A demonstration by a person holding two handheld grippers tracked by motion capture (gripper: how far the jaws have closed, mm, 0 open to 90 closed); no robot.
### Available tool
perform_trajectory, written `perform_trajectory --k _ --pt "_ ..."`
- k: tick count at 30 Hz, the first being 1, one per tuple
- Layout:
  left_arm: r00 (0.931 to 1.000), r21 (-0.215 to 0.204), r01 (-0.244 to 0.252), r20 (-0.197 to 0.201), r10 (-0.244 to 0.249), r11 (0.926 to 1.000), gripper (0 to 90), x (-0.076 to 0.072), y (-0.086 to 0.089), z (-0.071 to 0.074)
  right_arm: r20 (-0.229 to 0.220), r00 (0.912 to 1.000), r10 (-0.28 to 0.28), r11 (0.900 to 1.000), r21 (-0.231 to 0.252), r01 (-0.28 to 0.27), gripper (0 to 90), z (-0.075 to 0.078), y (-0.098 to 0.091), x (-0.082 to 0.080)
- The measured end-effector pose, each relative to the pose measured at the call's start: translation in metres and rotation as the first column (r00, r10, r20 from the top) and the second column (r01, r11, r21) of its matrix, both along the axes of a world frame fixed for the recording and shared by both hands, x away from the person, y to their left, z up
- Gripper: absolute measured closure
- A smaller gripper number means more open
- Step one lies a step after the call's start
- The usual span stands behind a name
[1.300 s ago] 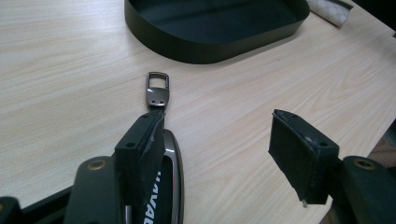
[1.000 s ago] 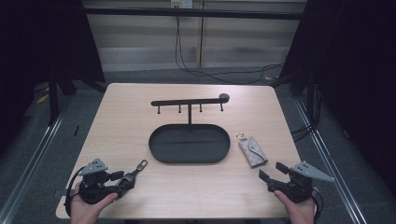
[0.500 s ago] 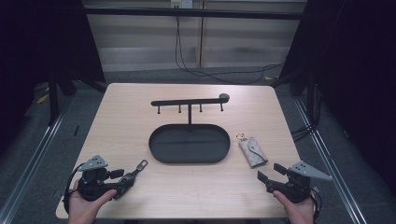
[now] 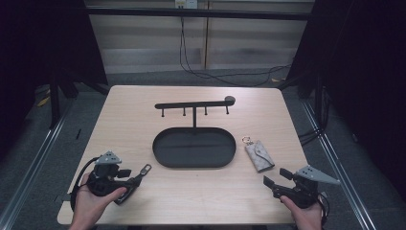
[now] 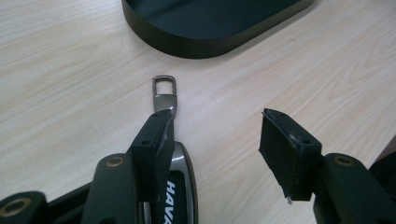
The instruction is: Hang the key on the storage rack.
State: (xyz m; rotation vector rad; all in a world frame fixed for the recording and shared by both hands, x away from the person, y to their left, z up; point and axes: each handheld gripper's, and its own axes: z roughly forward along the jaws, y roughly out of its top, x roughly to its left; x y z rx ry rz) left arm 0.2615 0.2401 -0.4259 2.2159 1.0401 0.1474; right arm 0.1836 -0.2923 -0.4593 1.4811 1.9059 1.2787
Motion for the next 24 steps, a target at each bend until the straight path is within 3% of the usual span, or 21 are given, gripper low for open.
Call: perform_trajectory --k 6,10,13,16,24 --pt "0.9997 0.067 -0.017 -0.017 0.018 0.9976 47.2 0.015 -0.007 0.005 -0.009 0.9999 0.006 1.0 0.0 -0.006 24.1 -0.001 0.0 0.001" --pt "0.9995 0.085 0.008 -0.032 -0.005 0.9964 48.6 0.023 -0.009 0.005 -0.014 0.9999 0.008 1.0 -0.001 -0.008 24.2 -0.001 0.001 0.001" --pt "0.9966 0.115 0.039 -0.077 -0.031 0.9926 48.7 0.036 -0.013 0.003 -0.019 0.9997 0.016 0.9999 -0.005 -0.016 24.3 -0.001 0.001 0.002" --pt "0.9961 0.13 0.037 -0.085 -0.026 0.9909 48.4 0.04 -0.016 0.001 -0.02 0.9997 0.015 0.9999 -0.005 -0.015 24.3 -0.001 0.001 0.002" --pt "0.9866 0.19 0.055 -0.162 -0.024 0.9803 49.7 0.057 -0.021 -0.006 -0.026 0.9995 0.017 0.9999 -0.001 -0.017 24.3 -0.002 0.001 0.003"
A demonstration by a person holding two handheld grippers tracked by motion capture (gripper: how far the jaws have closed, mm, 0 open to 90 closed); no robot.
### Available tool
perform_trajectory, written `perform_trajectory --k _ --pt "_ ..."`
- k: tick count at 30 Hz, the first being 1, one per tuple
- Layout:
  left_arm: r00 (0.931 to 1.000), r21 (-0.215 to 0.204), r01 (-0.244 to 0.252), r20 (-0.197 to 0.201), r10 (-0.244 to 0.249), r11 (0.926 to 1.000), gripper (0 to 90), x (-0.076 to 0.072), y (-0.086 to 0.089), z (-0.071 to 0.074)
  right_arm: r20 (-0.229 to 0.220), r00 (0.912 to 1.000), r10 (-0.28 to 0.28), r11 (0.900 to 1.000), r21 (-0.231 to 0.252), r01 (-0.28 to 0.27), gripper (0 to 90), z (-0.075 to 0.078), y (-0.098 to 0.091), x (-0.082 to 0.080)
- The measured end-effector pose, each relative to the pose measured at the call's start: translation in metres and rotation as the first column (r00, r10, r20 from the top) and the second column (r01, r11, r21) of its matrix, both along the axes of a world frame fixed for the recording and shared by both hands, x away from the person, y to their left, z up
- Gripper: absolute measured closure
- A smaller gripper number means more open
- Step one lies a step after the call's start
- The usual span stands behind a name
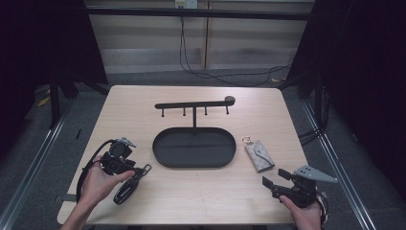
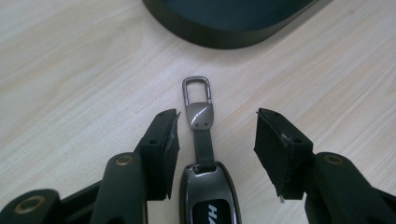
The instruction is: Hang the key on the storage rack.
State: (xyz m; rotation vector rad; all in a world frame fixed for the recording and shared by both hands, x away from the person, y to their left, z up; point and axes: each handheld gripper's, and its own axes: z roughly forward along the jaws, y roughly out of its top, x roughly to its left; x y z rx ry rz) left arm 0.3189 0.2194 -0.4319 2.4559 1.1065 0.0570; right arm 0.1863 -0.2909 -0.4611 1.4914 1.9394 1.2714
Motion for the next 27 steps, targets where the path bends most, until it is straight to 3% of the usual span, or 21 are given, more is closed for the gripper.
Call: perform_trajectory --k 6,12,15,23,27 --pt "0.9982 0.04 0.032 -0.052 -0.03 0.9987 54.9 0.013 -0.009 -0.002 -0.005 1.0 -0.001 1.0 -0.001 0.001 24.4 0.0 0.0 0.001" --pt "0.9955 0.09 0.053 -0.083 -0.046 0.9946 56.3 0.023 -0.019 -0.002 -0.005 1.0 -0.001 1.0 -0.002 0.001 24.4 0.0 0.0 0.001" --pt "0.9961 0.091 0.049 -0.078 -0.042 0.9946 57.7 0.024 -0.021 -0.002 -0.005 1.0 -0.002 1.0 -0.002 0.002 24.4 0.0 0.0 0.001" --pt "0.9868 0.147 0.081 -0.151 -0.059 0.9858 59.5 0.033 -0.026 -0.011 -0.007 1.0 -0.002 1.0 -0.003 0.002 24.3 -0.001 0.0 0.001" --pt "0.9839 0.163 0.087 -0.169 -0.059 0.9827 60.9 0.036 -0.029 -0.017 -0.007 1.0 -0.003 1.0 -0.005 0.003 24.3 -0.001 0.0 0.001"
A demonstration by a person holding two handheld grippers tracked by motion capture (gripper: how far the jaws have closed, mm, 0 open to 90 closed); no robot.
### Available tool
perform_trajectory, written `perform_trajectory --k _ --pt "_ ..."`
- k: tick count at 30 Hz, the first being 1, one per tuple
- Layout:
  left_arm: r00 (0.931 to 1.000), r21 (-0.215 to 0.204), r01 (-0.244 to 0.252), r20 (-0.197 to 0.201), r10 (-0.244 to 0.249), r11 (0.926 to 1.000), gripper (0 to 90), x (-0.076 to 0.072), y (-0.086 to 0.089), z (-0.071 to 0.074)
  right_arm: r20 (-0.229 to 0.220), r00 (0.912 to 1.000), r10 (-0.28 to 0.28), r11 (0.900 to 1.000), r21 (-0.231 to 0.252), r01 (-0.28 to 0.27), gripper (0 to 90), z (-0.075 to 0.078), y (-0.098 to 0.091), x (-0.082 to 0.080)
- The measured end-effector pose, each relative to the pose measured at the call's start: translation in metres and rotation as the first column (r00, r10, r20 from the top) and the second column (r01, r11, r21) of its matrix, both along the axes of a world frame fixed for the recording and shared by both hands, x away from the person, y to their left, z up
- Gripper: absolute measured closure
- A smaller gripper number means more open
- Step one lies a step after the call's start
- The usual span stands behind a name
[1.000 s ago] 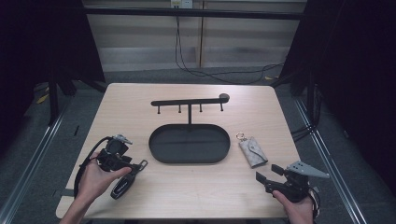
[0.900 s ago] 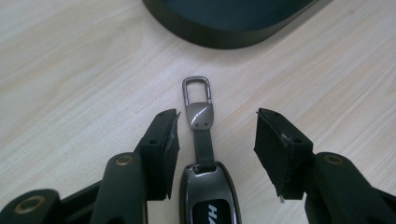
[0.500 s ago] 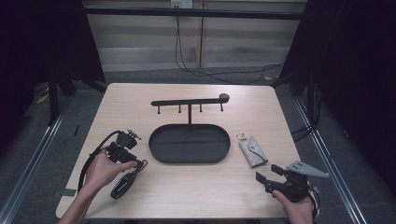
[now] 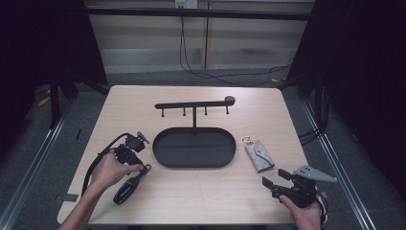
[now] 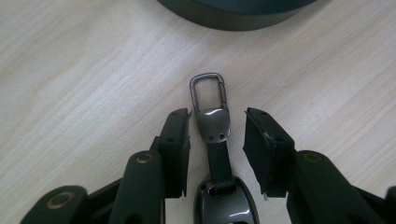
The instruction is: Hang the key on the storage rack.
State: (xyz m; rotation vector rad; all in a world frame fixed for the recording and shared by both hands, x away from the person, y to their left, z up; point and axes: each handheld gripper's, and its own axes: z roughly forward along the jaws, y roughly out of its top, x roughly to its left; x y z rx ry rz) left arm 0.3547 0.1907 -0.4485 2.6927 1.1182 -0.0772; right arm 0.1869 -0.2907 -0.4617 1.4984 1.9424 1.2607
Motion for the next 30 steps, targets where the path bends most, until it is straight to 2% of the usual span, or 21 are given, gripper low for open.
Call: perform_trajectory --k 1,2,4,7,12,13,14,17,18,21,24,26,30 --pt "0.9999 0.015 0.008 -0.015 -0.008 0.9998 61.5 0.001 -0.002 -0.002 -0.001 1.0 0.0 1.0 0.0 0.0 24.3 0.0 0.0 0.0" --pt "0.9999 0.015 0.008 -0.015 -0.008 0.9998 62.1 0.001 -0.002 -0.002 -0.002 1.0 0.001 1.0 0.0 -0.001 24.3 0.0 0.0 0.001" --pt "0.9993 0.045 0.02 -0.031 -0.019 0.9988 62.5 0.001 -0.004 -0.006 -0.002 1.0 0.0 1.0 -0.002 0.0 24.3 0.0 0.0 0.0" --pt "0.9986 0.068 0.037 -0.04 -0.035 0.997 63.4 0.001 -0.006 -0.01 -0.003 1.0 -0.001 1.0 -0.001 0.001 24.3 0.0 0.0 0.0" --pt "0.9984 0.061 0.04 -0.042 -0.037 0.9973 63.3 0.002 -0.006 -0.011 -0.003 1.0 -0.001 1.0 -0.001 0.001 24.3 0.0 0.0 0.001" --pt "0.9983 0.07 0.037 -0.048 -0.034 0.9968 63.2 0.002 -0.007 -0.012 -0.004 1.0 -0.001 1.0 -0.001 0.001 24.3 0.0 0.0 0.001" --pt "0.9989 0.083 0.035 -0.034 -0.033 0.996 63.3 0.002 -0.008 -0.014 -0.004 1.0 -0.001 1.0 0.0 0.001 24.3 0.0 0.0 0.001" --pt "0.9985 0.078 0.037 -0.044 -0.034 0.9963 63.1 0.002 -0.01 -0.015 -0.005 1.0 0.001 1.0 -0.001 -0.001 24.3 0.0 0.0 0.001" --pt "0.9988 0.085 0.039 -0.032 -0.036 0.9956 62.9 0.004 -0.011 -0.016 -0.004 1.0 -0.001 1.0 0.0 0.001 24.3 0.0 0.0 0.001" --pt "0.9988 0.081 0.039 -0.033 -0.036 0.9959 63.2 0.004 -0.012 -0.016 -0.003 1.0 0.0 1.0 -0.002 0.0 24.3 -0.001 0.0 0.001" --pt "0.9996 0.104 0.027 -0.011 -0.026 0.9943 66.1 0.002 -0.014 -0.016 -0.004 1.0 0.001 1.0 0.0 -0.001 24.3 -0.001 0.0 0.001" --pt "0.9988 0.127 0.044 0.017 -0.046 0.991 66.6 -0.001 -0.017 -0.017 -0.004 1.0 0.0 1.0 0.001 0.0 24.3 -0.001 0.0 0.001" --pt "0.9997 0.135 0.026 -0.005 -0.026 0.9905 67.7 0.0 -0.02 -0.017 -0.008 1.0 0.001 1.0 -0.006 -0.001 24.3 -0.001 0.001 0.001"
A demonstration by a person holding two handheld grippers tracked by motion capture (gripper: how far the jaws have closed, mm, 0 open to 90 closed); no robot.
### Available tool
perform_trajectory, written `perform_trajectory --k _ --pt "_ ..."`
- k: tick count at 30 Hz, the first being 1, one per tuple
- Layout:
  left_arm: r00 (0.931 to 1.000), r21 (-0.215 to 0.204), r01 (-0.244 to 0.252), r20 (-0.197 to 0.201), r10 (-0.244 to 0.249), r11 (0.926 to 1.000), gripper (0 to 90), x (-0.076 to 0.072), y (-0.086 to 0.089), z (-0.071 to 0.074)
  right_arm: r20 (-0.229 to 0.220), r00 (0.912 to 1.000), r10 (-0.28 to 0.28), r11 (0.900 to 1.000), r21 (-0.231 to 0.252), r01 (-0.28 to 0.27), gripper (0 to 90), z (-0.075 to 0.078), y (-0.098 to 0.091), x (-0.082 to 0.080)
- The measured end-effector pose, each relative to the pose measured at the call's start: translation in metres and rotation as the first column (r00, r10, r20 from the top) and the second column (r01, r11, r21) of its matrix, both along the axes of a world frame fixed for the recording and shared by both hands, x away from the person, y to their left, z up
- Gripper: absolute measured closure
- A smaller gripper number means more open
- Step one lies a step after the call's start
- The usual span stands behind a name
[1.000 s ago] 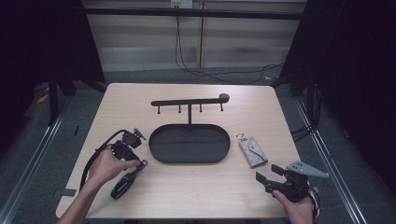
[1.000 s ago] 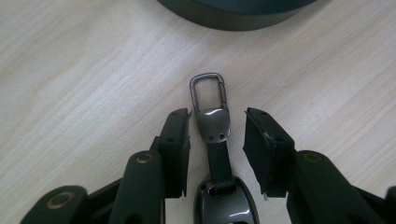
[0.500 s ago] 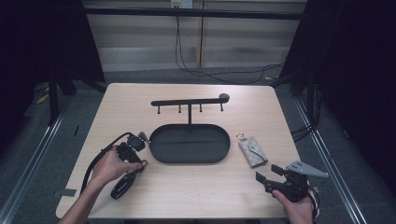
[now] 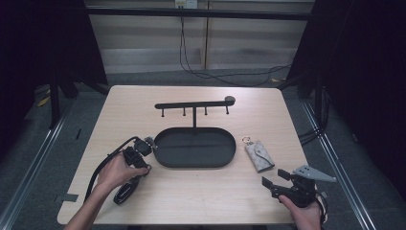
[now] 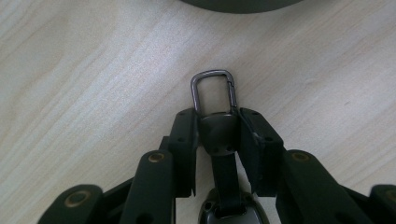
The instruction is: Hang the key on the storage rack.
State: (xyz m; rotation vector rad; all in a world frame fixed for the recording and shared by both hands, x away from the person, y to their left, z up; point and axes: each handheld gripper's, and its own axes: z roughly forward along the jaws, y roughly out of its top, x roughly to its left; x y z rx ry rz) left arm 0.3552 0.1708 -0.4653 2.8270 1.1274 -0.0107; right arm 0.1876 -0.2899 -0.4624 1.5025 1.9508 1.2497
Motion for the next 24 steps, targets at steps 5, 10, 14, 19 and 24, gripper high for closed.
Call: perform_trajectory --k 5,10,14,19,24 --pt "0.9999 0.036 0.014 -0.01 -0.014 0.9993 70.3 0.003 -0.005 0.0 -0.002 1.0 0.0 1.0 -0.001 0.0 24.4 0.0 0.0 0.0" --pt "0.9997 0.032 0.004 -0.025 -0.003 0.9995 70.7 0.004 -0.005 0.0 -0.003 1.0 -0.001 1.0 -0.001 0.001 24.5 0.0 0.0 0.001" --pt "0.9996 0.015 0.01 -0.025 -0.01 0.9998 70.7 0.004 -0.003 0.001 -0.006 1.0 0.0 1.0 0.002 0.0 24.6 -0.001 0.0 0.001" --pt "0.9989 -0.031 0.002 -0.047 -0.004 0.9995 70.8 0.005 0.008 0.001 -0.01 0.9999 -0.006 1.0 0.001 0.006 24.6 -0.001 0.0 0.001" --pt "0.9992 -0.031 -0.012 -0.039 0.011 0.9994 70.8 0.005 0.012 0.003 -0.009 0.9999 -0.008 1.0 0.001 0.008 24.6 -0.001 0.0 0.001"
